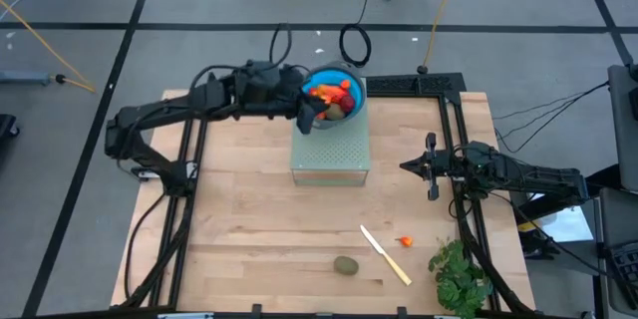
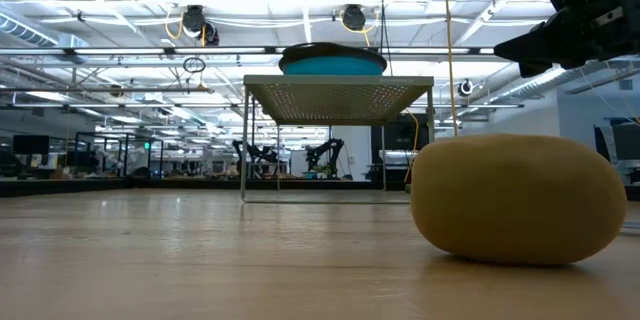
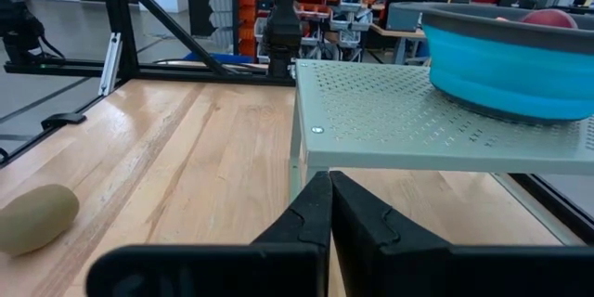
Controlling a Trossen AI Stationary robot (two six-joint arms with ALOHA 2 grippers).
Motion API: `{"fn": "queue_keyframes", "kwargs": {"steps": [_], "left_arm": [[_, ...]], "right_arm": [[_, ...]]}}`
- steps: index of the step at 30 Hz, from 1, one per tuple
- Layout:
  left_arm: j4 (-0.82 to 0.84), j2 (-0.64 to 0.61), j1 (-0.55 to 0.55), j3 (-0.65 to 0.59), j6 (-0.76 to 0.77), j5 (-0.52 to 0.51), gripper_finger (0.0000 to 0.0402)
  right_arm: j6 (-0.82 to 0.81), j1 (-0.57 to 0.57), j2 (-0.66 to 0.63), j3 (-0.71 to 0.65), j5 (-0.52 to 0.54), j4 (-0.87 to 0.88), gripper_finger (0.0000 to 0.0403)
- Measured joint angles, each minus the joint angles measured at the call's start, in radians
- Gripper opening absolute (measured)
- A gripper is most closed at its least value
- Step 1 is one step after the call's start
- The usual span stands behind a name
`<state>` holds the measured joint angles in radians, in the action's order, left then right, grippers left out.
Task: Pick & Place Fruit
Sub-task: Put the peach into the blue strainer bowl on the shelf
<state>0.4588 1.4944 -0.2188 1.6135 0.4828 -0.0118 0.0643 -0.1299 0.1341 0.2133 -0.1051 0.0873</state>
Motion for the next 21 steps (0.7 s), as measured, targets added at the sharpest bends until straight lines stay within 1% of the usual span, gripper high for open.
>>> {"fn": "queue_keyframes", "kwargs": {"steps": [3, 5, 10, 14, 16, 21], "left_arm": [[0.001, -0.003, 0.054, 0.0, -0.005, -0.091, 0.0084], [0.002, -0.003, 0.083, 0.0, -0.004, -0.127, 0.0074], [0.001, 0.003, 0.148, 0.0, 0.034, -0.148, 0.0041], [0.0, 0.009, 0.206, 0.0, 0.042, -0.194, 0.0008], [0.0, 0.011, 0.234, 0.0, 0.049, -0.22, 0.0004], [-0.005, 0.018, 0.309, 0.0, 0.054, -0.303, 0.001]], "right_arm": [[0.0, 0.0, 0.0, 0.0, 0.0, 0.0, 0.0], [0.0, 0.0, 0.0, 0.0, -0.001, 0.0, 0.0], [0.0, 0.0, 0.0, 0.0, -0.003, 0.0, 0.0], [-0.006, 0.0, 0.0, 0.0, -0.004, 0.0, 0.0], [-0.045, 0.0, 0.0, 0.0, -0.004, 0.0, 0.0], [-0.185, 0.0, 0.0, 0.0, -0.005, 0.019, 0.0]]}}
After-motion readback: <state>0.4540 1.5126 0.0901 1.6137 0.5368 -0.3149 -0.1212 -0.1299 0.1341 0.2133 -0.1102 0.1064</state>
